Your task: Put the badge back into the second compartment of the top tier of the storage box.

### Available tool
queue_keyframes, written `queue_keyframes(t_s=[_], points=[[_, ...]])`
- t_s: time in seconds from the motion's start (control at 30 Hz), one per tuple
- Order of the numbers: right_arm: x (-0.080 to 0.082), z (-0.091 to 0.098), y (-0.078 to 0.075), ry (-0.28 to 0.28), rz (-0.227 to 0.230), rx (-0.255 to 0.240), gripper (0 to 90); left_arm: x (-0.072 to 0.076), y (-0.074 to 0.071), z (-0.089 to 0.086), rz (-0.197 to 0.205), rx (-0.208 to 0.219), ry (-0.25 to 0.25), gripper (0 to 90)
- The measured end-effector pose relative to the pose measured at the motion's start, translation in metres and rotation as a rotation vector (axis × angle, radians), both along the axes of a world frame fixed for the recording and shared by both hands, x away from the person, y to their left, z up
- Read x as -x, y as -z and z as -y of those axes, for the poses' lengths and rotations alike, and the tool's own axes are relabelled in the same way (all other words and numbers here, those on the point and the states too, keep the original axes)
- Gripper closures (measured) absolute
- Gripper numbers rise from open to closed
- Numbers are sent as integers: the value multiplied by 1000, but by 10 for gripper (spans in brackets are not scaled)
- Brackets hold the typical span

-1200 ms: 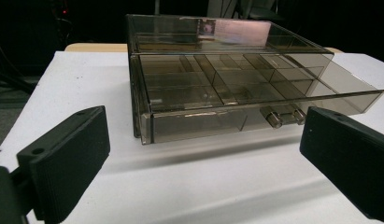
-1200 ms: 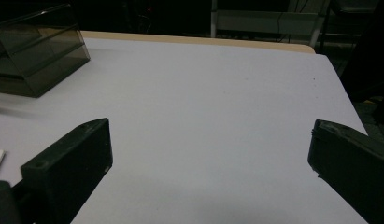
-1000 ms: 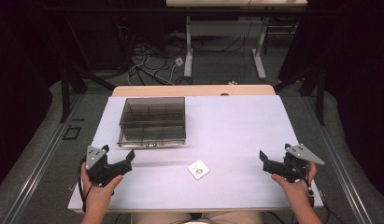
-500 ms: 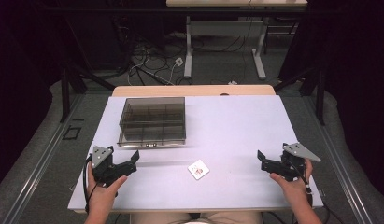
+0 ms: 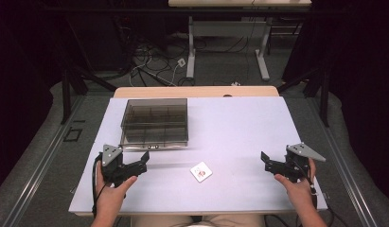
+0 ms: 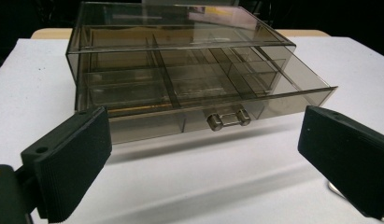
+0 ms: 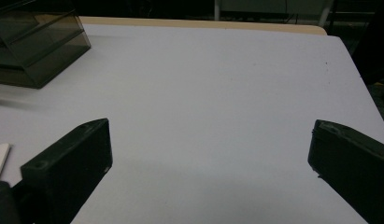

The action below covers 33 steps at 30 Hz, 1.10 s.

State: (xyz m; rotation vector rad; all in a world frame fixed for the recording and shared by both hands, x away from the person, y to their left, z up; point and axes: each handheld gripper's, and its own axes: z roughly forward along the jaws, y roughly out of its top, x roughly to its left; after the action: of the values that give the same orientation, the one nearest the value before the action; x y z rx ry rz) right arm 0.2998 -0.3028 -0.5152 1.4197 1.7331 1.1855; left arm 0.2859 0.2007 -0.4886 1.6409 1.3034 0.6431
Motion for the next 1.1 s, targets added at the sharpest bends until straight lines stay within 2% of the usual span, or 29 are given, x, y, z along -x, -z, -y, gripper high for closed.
queue_keyframes(t_s=[0.2,0.3,0.37,0.6,0.63,1.1], points=[[-1,-2,0,-13,-15,-2,0,0,-4,7,-19,1,7,37],[-3,-3,2,-4,7,-9,0,0,-6,12,-40,6,14,42],[-1,-3,1,-11,-18,-9,0,-1,-9,17,-59,4,30,42],[-2,-3,2,-1,-34,-11,0,-4,-11,31,-94,-10,63,44],[-2,-3,3,-7,-29,-6,0,-5,-11,33,-100,-23,75,49],[-1,-4,2,-31,-50,-2,29,-11,-9,76,-100,-29,168,82]])
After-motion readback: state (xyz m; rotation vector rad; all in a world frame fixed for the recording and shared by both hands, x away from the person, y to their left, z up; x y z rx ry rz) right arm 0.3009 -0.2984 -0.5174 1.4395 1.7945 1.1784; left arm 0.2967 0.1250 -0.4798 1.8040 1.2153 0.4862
